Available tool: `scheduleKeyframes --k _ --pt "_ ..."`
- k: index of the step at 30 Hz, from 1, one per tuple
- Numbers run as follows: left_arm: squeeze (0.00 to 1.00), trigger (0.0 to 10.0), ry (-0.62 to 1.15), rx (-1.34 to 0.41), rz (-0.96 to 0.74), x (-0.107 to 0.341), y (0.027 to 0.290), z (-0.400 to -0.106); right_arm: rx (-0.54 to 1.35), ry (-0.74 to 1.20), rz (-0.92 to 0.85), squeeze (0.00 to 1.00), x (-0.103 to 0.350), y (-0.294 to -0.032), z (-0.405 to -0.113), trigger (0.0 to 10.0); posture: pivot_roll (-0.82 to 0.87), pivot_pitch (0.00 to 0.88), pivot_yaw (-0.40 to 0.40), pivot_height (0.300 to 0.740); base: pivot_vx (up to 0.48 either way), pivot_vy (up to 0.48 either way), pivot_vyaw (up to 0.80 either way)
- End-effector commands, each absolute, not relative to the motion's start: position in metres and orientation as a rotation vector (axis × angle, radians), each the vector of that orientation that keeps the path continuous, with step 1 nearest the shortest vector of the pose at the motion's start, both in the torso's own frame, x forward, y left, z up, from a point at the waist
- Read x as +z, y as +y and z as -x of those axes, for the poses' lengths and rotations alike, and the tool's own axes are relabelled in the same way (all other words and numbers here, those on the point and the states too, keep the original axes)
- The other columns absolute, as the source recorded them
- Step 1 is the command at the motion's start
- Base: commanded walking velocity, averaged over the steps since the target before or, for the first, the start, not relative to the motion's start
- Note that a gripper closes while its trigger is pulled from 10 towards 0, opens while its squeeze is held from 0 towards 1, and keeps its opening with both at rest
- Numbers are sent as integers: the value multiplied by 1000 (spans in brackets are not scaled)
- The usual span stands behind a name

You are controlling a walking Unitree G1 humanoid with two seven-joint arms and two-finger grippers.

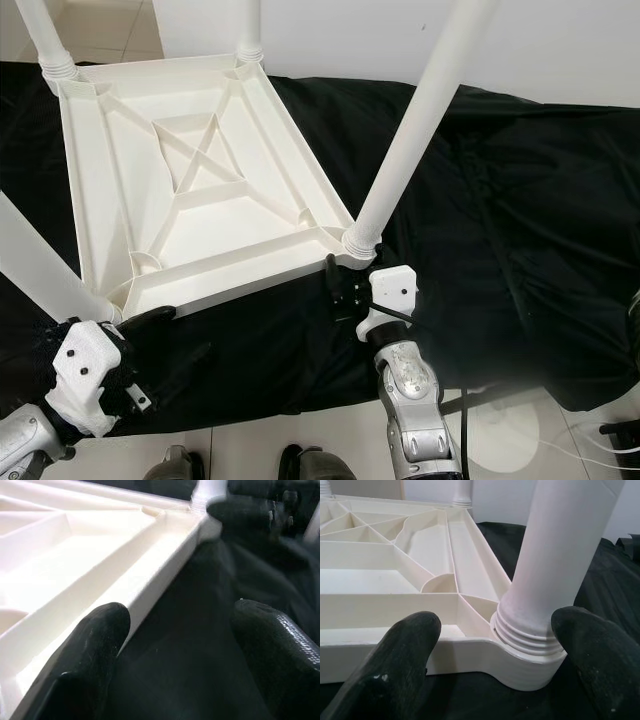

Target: Building children table

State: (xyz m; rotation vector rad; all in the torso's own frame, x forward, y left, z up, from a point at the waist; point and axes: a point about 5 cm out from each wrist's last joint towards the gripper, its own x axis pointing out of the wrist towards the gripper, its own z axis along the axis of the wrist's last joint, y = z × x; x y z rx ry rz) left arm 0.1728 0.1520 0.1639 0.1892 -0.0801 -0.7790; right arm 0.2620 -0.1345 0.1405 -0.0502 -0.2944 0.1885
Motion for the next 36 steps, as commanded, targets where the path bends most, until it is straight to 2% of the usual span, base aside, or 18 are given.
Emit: scheduleKeyframes --k 1,4,9,13,19,36 --pt "0 10000 -61 -802 -181 161 147 -170 191 -286 55 0 137 -136 -260 10000 84 176 -128 740 0 0 0" --pt "0 10000 -95 -773 -141 155 133 -181 172 -279 81 0 133 -140 -256 10000 51 178 -114 740 0 0 0" --pt "0 10000 -95 -740 -120 152 127 -190 163 -271 100 0 130 -140 -252 10000 20 178 -91 740 0 0 0" --pt "0 10000 -118 -692 -79 152 115 -212 167 -268 101 0 128 -138 -247 10000 -15 174 -48 740 0 0 0" --pt "0 10000 -104 -652 -45 149 106 -228 137 -272 82 0 128 -135 -245 10000 -18 172 -21 740 0 0 0" --pt "0 10000 -92 -566 27 150 99 -240 107 -293 52 0 136 -129 -247 10000 -21 169 -41 740 0 0 0"
